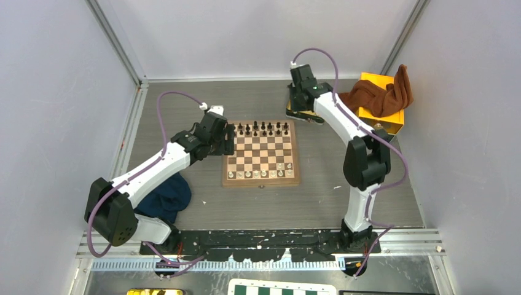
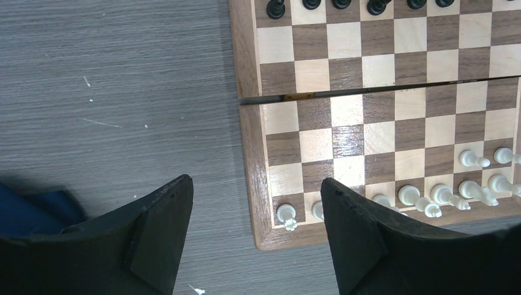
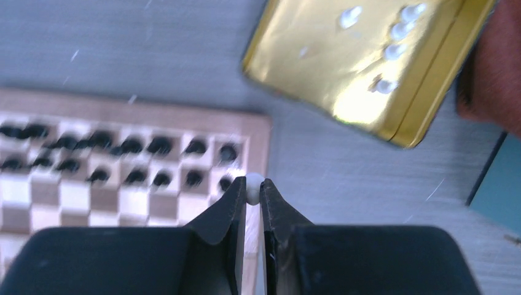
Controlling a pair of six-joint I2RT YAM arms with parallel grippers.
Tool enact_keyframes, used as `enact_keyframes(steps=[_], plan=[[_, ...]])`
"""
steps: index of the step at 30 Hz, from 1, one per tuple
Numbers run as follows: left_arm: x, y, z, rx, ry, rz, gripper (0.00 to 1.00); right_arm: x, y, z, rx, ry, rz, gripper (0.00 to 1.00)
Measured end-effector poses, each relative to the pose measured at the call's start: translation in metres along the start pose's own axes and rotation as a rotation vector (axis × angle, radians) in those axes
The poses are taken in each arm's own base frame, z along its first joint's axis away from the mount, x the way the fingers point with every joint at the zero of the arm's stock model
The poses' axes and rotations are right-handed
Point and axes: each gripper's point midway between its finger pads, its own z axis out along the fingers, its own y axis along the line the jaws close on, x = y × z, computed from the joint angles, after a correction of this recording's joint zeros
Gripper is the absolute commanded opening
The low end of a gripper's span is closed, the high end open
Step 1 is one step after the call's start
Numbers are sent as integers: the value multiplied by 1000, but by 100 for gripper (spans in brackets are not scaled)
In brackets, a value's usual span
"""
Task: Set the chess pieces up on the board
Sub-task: Place the chess piece on the chessboard.
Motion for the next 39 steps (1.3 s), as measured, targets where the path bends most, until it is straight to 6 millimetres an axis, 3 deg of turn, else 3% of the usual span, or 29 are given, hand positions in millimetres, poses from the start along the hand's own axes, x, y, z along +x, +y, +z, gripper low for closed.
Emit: enact_keyframes(steps=[7, 13, 18, 26, 39], plan=[[-2, 0, -3, 4, -9, -10, 82, 42, 64, -77, -127, -20, -139, 1], [-1, 1, -5, 6, -15, -28, 85, 80, 87, -113, -182, -2, -204, 1], [-3, 2, -8, 7, -25, -34, 87, 109, 97, -121, -201, 36, -233, 1], [-5, 2, -10, 5, -34, -39, 90, 149, 106, -118, -210, 105, -269, 1], [-7, 7, -11, -16, -47, -42, 100, 163, 123, -107, -225, 126, -285, 1]])
